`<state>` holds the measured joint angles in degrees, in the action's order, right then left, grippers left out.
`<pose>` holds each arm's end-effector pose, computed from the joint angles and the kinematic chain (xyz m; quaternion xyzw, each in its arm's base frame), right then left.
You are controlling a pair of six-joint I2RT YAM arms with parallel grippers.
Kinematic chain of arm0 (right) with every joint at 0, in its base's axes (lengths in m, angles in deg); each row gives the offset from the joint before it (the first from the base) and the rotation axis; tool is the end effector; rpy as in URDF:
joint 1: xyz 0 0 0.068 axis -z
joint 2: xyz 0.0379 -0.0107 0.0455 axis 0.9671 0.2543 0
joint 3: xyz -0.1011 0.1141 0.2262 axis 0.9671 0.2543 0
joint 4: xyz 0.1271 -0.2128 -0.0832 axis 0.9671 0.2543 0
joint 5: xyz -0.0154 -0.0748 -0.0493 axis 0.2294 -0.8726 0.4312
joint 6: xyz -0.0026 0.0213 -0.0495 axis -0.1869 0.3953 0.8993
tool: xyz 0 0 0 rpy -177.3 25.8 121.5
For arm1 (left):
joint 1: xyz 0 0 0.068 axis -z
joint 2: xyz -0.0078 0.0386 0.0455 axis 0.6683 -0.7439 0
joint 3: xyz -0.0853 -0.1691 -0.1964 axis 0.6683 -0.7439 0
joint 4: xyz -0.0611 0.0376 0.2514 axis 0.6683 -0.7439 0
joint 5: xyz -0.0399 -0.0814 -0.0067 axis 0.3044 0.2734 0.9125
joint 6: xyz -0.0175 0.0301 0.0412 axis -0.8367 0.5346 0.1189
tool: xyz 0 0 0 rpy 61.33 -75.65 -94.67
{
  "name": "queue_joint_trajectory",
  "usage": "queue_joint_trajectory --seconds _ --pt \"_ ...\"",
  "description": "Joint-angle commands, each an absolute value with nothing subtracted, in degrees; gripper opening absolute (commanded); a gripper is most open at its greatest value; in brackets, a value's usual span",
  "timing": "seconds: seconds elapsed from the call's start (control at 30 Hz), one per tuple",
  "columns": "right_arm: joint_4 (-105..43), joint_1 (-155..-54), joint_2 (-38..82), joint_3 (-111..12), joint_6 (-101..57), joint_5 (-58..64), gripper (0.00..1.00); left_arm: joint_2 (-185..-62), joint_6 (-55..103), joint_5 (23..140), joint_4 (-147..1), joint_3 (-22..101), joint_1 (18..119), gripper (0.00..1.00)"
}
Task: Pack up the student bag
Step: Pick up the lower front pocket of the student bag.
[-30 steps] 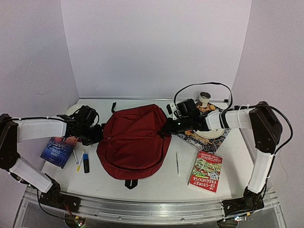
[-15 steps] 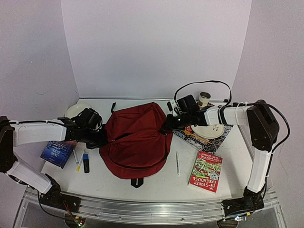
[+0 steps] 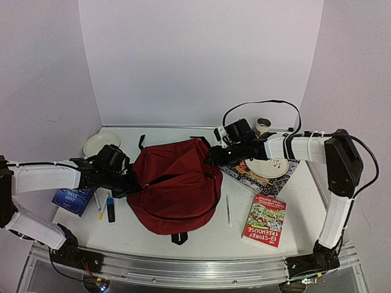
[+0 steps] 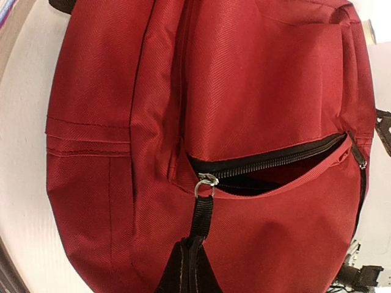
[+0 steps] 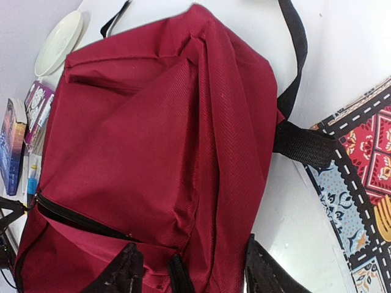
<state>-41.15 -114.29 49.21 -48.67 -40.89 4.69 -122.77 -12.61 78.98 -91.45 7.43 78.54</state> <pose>0.3377 0.2813 0.2347 -0.1402 0.8245 0.3489 0.4229 0.2027 -0.1551 0.1940 -0.0804 0.9380 -0.2613 0.2133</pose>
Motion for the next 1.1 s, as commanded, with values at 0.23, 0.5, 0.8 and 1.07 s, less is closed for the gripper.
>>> queue_joint_trajectory --seconds 0.23,0.5,0.8,1.07 --pt "-33.1 -120.2 45.3 -56.8 -39.0 -6.7 0.73 -114.0 -15.5 79.8 -90.7 2.6 79.4 0.31" --pt "-32.6 -122.6 48.0 -58.4 -39.4 -5.0 0.77 -115.3 -4.3 70.5 -99.7 12.0 79.4 0.74" --pt "-32.4 -123.7 51.4 -59.2 -40.8 -5.1 0.78 -125.3 13.7 69.7 -101.7 24.4 79.4 0.87" --pt "-32.4 -124.3 53.1 -59.2 -42.2 -4.1 0.84 -135.5 22.8 69.6 -101.6 31.4 80.4 0.88"
